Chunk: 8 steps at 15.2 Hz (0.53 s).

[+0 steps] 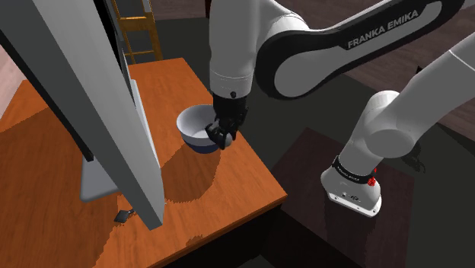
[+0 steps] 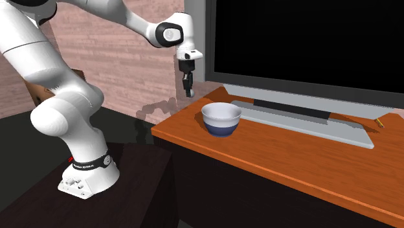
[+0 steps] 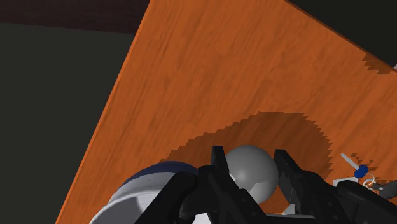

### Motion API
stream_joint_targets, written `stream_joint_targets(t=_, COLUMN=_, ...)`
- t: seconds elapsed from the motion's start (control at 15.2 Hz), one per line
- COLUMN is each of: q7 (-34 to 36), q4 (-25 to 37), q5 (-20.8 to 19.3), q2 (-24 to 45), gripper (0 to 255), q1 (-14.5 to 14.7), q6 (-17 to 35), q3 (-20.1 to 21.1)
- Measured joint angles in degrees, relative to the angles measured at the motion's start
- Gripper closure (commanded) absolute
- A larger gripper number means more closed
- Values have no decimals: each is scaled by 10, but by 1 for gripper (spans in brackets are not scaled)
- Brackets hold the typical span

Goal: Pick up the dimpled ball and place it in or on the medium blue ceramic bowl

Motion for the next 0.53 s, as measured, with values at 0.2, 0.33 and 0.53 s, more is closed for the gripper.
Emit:
stream_joint_targets(t=0.2, q7=-2, q4=19, q5=0, q2=-6, gripper=255, q1=0, q6=-25, q3=-5)
stream_joint_targets(t=0.33, q7=-3, q4=30, q5=0, q2=-10, gripper=255, q1=0, q6=-40, q3=-8)
stream_joint_targets(t=0.53, q7=-8, q4=45, q5=-4, q2=-9, gripper=255, q1=-4, q6=-54, q3=-13)
